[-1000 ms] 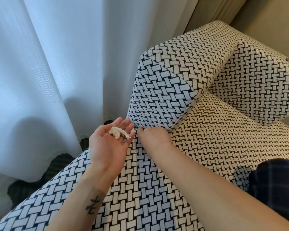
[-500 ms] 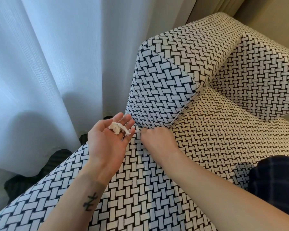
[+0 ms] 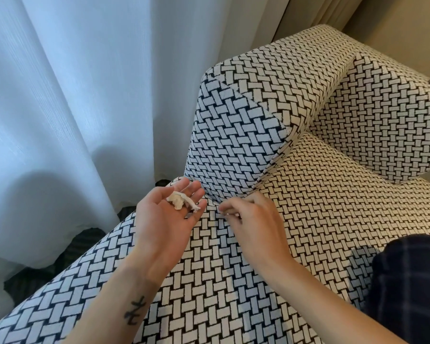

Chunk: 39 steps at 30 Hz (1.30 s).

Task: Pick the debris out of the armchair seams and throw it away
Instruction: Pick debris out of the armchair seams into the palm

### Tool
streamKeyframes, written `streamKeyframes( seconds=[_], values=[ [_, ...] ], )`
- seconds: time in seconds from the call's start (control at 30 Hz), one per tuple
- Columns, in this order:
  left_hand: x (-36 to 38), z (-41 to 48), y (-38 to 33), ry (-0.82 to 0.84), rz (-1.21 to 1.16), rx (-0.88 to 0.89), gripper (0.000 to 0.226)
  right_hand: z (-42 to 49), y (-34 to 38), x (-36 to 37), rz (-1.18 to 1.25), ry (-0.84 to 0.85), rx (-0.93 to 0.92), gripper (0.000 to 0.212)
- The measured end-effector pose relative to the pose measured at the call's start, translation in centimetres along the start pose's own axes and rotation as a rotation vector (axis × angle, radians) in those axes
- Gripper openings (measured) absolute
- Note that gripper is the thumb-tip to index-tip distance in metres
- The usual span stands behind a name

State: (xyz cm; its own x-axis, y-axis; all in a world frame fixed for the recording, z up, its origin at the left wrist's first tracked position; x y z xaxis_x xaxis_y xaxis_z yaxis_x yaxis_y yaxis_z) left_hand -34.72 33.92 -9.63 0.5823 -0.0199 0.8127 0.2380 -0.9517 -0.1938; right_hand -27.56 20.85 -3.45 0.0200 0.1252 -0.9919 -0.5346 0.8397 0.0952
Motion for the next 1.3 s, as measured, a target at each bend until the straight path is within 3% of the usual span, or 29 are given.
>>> streamKeyframes(
  seconds=[0.1,0.17,0.4,0.5,0.67,0.93,1.07,1.3],
  values=[
    [-0.1,0.1,0.1,-0.006,-0.006,0.001,0.038,-0.6,0.5,1.9,0.512,0.235,0.086,0.021],
    [0.0,0.1,0.1,-0.004,-0.006,-0.003,0.038,-0.9,1.2,2.4,0.673,0.295,0.118,0.023],
    [0.1,0.0,-0.3,-0.003,-0.014,0.024,0.035,-0.3,1.5,1.9,0.259,0.193,-0.012,0.028],
    [0.1,0.0,-0.5,0.004,-0.030,0.038,0.034,0.0,0.7,1.9,0.153,0.234,0.015,0.037],
    [0.2,0.0,-0.7,0.014,-0.044,0.044,0.034,0.8,2.3,2.4,-0.060,0.305,-0.048,0.029],
    [0.2,0.1,-1.2,0.008,-0.070,0.071,0.034,2.0,3.3,4.3,0.164,0.519,0.035,0.042],
    [0.0,0.4,-1.3,-0.018,-0.058,0.076,0.033,3.6,3.5,5.4,0.243,0.591,0.070,0.029],
    [-0.6,1.0,-2.7,-0.046,-0.097,0.163,0.034,5.5,3.5,6.9,0.363,0.651,0.075,0.026]
  ],
)
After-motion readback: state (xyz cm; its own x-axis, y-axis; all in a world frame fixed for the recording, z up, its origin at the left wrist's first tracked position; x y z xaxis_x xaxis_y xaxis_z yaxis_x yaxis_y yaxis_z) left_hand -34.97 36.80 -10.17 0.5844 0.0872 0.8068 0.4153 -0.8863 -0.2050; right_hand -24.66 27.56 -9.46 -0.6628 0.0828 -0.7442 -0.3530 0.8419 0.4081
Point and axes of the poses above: each hand's wrist, its own z-axis towards the middle knuckle, its own x-axis out of the palm, y = z × x, the point moved 9 cm from there along z, towards the middle knuckle, and after that the axes turned 15 degrees about -z, right-handed, at the moved point
